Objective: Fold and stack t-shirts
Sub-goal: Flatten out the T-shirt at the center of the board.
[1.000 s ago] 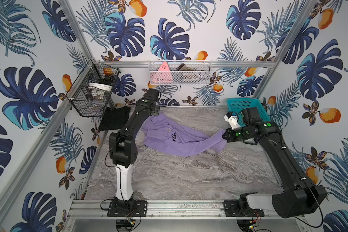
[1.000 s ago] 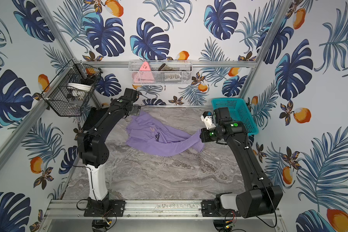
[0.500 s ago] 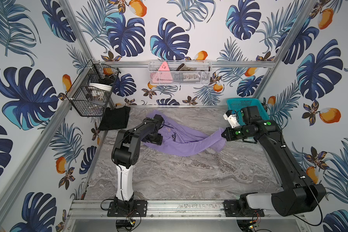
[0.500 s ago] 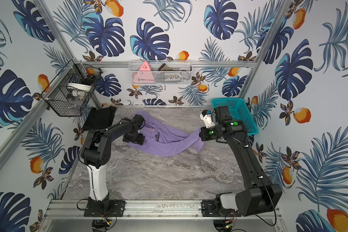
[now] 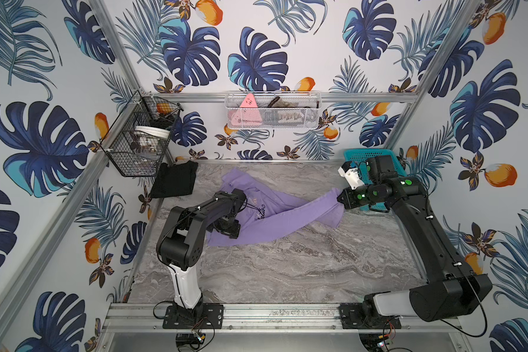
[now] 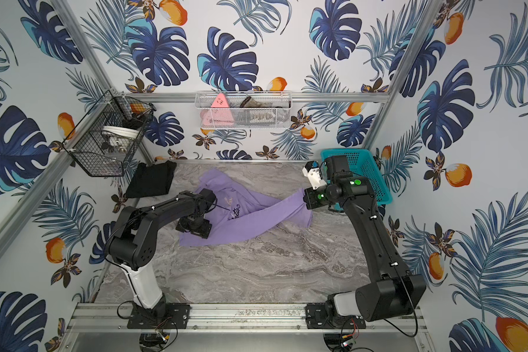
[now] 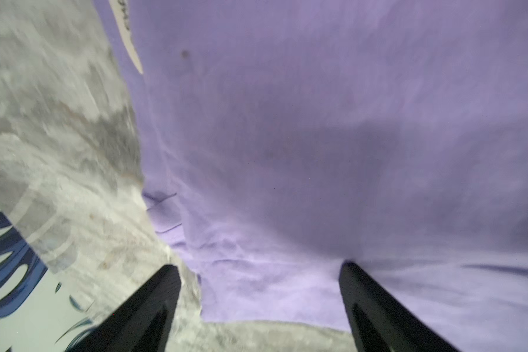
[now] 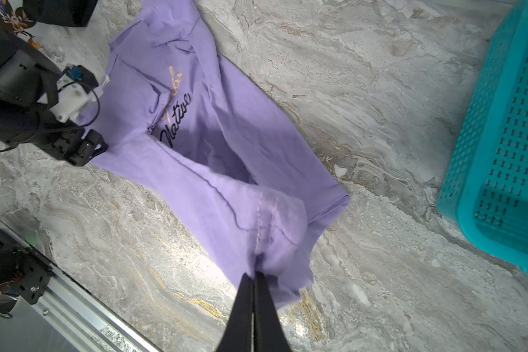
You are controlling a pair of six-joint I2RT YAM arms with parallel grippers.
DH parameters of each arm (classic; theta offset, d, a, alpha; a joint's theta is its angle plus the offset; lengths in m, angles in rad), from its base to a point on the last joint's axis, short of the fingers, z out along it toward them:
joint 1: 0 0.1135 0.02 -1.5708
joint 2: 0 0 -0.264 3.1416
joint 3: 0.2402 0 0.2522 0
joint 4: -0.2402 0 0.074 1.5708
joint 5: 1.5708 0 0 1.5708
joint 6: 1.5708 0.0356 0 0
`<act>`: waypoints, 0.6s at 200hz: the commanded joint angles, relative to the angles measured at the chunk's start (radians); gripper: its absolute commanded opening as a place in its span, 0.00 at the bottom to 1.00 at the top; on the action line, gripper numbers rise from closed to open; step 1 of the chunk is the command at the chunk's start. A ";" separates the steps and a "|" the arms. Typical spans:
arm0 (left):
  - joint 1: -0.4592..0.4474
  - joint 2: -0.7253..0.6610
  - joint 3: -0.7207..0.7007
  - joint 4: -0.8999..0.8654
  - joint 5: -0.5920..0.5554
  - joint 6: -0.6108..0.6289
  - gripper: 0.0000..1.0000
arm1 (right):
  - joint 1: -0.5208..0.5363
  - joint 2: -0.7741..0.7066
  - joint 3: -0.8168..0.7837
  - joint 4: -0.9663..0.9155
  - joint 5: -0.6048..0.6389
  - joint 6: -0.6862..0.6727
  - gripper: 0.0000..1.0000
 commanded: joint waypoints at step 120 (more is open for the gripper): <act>0.002 -0.095 0.082 -0.056 0.162 0.016 0.83 | -0.003 0.094 0.167 -0.189 -0.150 -0.217 0.00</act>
